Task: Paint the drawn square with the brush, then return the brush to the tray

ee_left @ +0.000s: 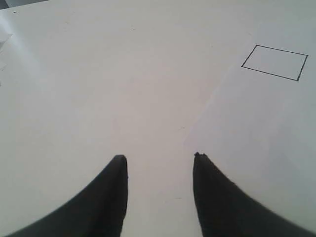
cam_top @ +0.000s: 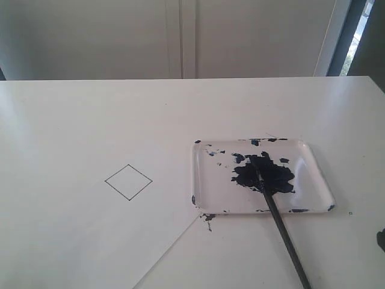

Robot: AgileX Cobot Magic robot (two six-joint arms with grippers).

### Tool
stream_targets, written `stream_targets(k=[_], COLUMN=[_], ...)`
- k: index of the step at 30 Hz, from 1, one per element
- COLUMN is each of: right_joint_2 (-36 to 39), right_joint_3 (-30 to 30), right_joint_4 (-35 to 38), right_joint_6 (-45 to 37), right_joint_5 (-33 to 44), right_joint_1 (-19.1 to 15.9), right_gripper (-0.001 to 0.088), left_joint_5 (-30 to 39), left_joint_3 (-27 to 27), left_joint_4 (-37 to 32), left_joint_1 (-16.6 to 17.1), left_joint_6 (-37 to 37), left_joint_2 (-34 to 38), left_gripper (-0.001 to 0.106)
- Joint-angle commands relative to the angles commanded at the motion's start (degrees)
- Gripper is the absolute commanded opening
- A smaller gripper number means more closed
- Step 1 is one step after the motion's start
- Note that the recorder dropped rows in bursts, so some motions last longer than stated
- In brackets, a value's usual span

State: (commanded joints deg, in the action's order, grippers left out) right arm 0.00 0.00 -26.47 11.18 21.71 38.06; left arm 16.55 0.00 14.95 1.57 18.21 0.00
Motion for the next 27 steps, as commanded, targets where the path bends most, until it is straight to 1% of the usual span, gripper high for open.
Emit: stream_targets(k=[24, 27], right_joint_2=[0.0, 0.0], right_joint_3=[0.0, 0.0], right_joint_4=[0.0, -0.36], right_joint_6=[0.0, -1.22], right_joint_5=[0.0, 0.0], right_joint_1=[0.0, 0.0], right_gripper=[0.0, 0.0], left_joint_5=[0.0, 0.0], left_joint_3=[0.0, 0.0], left_joint_4=[0.0, 0.0], left_joint_1=[0.0, 0.0], left_joint_6=[0.0, 0.0], left_joint_2=[0.0, 0.0], left_gripper=[0.048, 0.048])
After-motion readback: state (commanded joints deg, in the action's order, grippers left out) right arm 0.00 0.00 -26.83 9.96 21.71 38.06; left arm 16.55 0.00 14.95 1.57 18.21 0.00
